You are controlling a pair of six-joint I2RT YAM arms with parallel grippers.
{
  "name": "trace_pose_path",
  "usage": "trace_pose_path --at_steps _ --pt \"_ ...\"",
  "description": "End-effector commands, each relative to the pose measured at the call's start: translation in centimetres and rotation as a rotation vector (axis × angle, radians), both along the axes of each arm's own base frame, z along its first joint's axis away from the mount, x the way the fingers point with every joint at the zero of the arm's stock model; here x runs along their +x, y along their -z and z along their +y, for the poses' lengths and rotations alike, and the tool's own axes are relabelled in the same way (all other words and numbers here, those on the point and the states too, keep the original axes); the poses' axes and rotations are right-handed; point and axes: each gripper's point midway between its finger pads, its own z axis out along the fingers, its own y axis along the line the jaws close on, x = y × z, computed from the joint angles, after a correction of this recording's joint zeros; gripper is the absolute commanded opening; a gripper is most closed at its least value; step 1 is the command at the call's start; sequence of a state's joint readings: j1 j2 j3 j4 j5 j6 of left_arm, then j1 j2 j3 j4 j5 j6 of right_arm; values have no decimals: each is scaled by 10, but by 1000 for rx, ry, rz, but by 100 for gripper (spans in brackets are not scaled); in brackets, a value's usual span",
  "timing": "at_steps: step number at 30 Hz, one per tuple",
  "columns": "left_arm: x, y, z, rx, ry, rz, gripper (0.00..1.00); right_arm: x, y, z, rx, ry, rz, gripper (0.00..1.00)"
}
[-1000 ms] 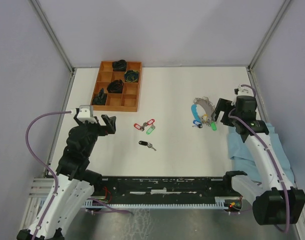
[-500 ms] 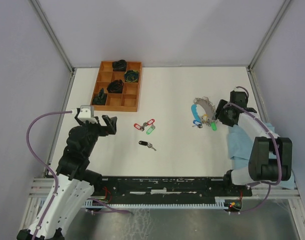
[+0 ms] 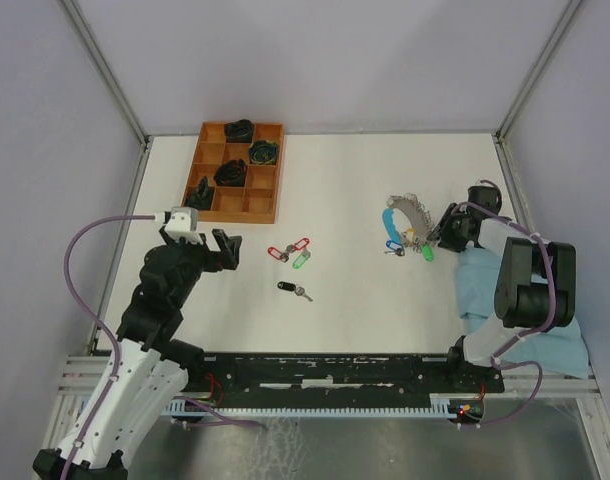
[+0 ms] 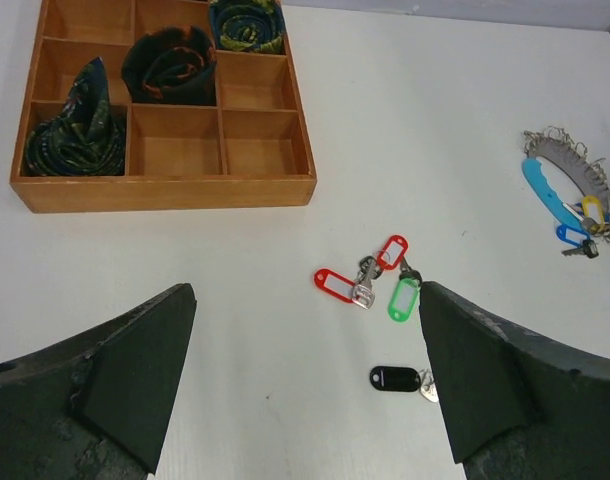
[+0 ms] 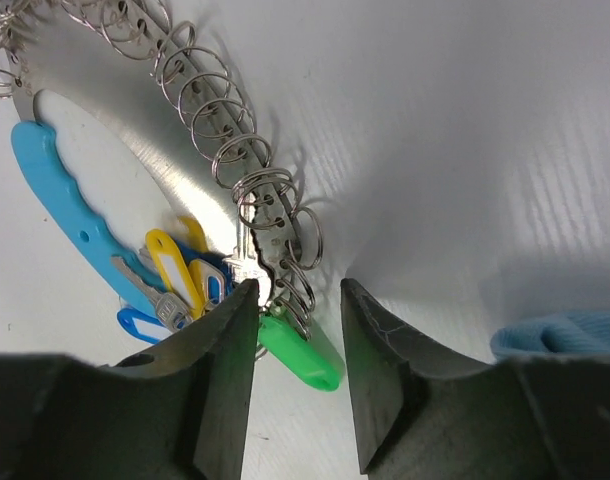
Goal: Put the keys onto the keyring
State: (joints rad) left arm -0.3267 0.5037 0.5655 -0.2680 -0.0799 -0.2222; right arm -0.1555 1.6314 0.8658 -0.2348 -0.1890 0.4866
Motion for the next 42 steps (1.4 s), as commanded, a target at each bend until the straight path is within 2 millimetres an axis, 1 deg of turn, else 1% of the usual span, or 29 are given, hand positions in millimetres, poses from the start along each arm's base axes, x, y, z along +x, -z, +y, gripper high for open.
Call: trace_pose_path --at_steps 1,3,5,8,10,12,15,22,25,26,31,35,38,41,42 --pt "3 -13 -17 -68 67 -32 98 12 0 13 78 -29 -44 44" --pt "4 -11 -22 -87 86 -14 98 9 2 16 94 -36 -42 42" --pt "5 -6 -26 -101 96 11 99 7 2 22 122 -48 -47 38" --pt "6 -3 -36 -136 129 46 100 7 -3 28 154 -66 -68 27" --pt "6 0 -49 -179 182 76 99 6 -7 33 170 -83 -82 16" --pt "6 6 -60 -228 218 121 100 7 -13 41 191 -108 -99 9" --pt "6 15 -74 -286 267 187 100 7 -25 57 204 -168 -123 2" --pt "6 37 -97 -386 333 317 98 -2 -60 97 152 -318 -178 1" --pt "6 44 -110 -430 362 351 97 -6 -81 117 126 -393 -219 1" --pt "6 46 -114 -431 366 356 97 -9 -86 123 113 -417 -225 1" --pt "6 53 -131 -440 383 370 97 -16 -125 150 52 -538 -313 1" --pt "9 50 -146 -476 414 349 97 -22 -153 170 1 -645 -383 1" --pt "13 43 -159 -477 443 317 96 -26 -168 186 -42 -732 -413 1" --pt "18 35 -175 -486 480 278 96 -33 -176 204 -85 -846 -423 1" --pt "19 33 -180 -491 495 266 97 -34 -178 207 -105 -874 -424 1"
